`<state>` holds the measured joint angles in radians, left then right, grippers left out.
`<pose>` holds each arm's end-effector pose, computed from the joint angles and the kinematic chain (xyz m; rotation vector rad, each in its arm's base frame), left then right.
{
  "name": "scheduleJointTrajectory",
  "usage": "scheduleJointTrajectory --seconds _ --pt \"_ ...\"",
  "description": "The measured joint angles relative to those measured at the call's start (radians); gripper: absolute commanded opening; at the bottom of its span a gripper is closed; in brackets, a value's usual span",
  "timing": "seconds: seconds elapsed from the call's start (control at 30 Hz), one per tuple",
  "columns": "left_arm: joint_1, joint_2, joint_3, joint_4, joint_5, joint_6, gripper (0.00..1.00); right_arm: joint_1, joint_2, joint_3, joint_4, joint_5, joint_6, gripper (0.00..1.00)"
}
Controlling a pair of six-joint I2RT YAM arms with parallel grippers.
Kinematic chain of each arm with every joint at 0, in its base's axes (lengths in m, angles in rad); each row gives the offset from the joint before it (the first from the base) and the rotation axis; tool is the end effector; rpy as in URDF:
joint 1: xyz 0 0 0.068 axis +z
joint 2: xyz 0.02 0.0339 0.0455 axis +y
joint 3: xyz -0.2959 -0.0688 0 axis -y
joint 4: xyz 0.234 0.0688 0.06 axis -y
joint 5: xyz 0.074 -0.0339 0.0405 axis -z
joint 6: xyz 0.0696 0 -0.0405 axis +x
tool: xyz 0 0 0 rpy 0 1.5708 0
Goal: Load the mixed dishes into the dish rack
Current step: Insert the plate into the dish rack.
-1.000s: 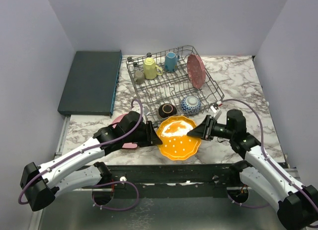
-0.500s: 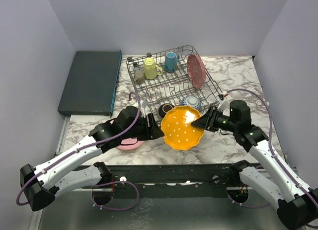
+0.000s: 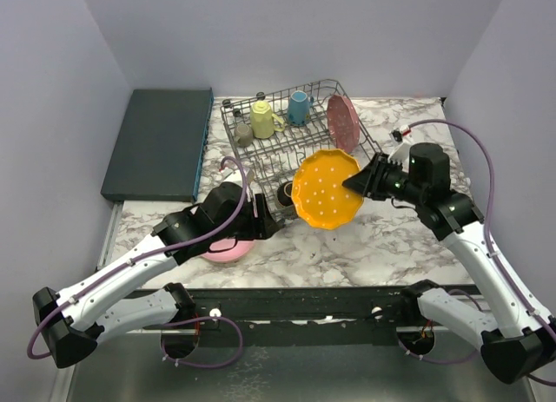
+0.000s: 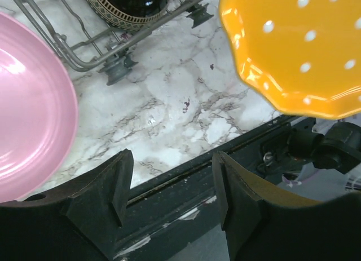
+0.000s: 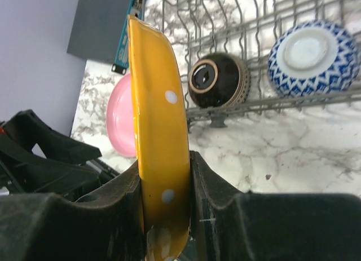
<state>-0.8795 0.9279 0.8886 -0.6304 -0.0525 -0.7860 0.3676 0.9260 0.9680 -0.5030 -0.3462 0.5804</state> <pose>0.1248 -0.1450 0.3120 0.0809 2.3753 -0.8085 0.1766 0.0933 0.3577 -0.0033 2.1355 0.9310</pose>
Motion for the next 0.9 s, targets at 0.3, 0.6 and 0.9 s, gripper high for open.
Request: scheduleJointTrajectory --seconds 0.3,0.6,0.9 --pt "0.0 -0.002 0.016 -0.025 -0.064 0.074 0.68 0.0 0.154 0.214 -0.037 0.122 -0.12 0.0" --pt "0.0 -0.022 0.016 -0.049 -0.095 0.138 0.69 0.006 0.311 0.397 -0.054 0.222 -0.219 0.0" --pt "0.0 -0.056 -0.022 -0.051 -0.114 0.159 0.7 0.078 0.434 0.491 -0.045 0.366 -0.327 0.0"
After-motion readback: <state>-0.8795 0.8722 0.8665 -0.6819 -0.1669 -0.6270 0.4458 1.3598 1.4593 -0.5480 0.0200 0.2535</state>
